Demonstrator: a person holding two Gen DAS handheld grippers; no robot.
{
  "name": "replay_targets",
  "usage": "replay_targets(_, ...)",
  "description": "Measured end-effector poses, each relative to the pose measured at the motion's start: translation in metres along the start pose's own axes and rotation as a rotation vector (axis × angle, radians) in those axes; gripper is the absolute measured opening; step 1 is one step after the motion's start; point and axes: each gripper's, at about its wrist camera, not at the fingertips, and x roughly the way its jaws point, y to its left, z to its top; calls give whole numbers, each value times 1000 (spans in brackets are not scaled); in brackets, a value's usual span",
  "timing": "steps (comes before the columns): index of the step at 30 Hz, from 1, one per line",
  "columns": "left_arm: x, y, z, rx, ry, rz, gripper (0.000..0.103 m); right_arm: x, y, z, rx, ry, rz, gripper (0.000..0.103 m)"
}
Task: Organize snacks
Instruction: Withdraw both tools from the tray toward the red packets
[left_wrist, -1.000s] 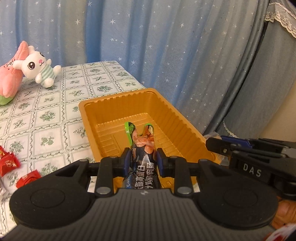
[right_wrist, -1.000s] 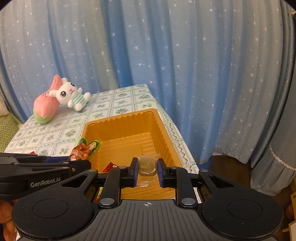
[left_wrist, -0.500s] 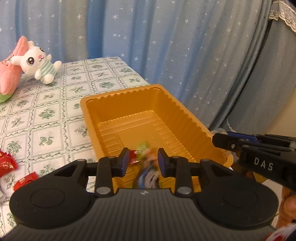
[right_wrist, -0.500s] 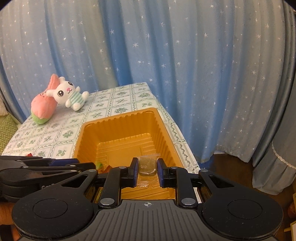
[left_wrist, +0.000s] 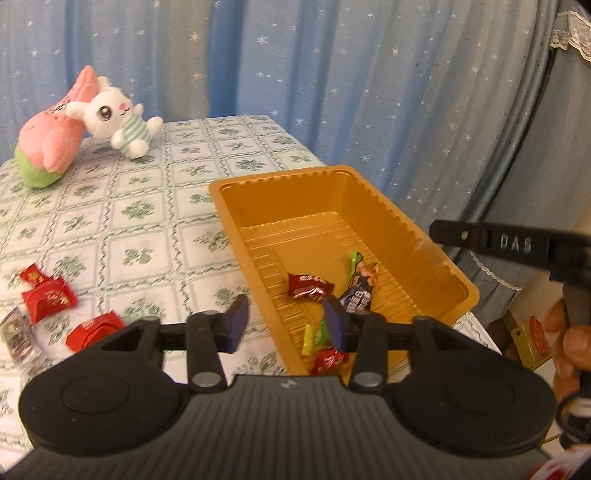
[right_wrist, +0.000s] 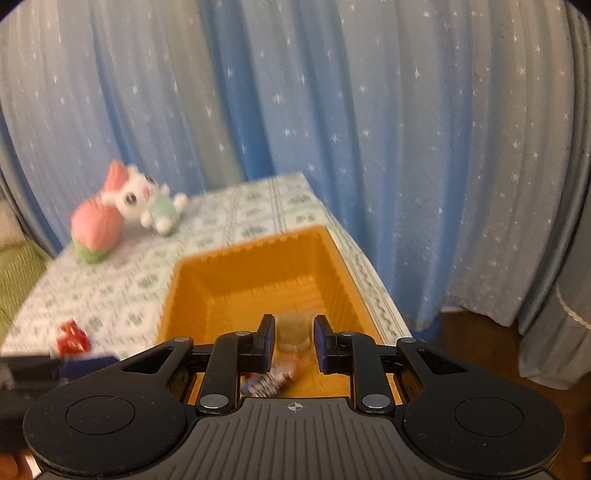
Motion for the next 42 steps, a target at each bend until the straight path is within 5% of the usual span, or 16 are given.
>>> replay_targets(3,-7,5,-5,-29,5,5,57,-1,-5,3,36,-4,-1,59)
replay_targets(4,-10,6,-6,-34,2,10,63,-5,-7,2,46,-17,3,61)
replay_targets(21,-85,38,-53,-152,-28,91,99,-76,20,-36,76,25,0,61)
replay_targets(42,-182,126,-103,-271,-96,300,102,-95,128,-81,-40,100,140,61)
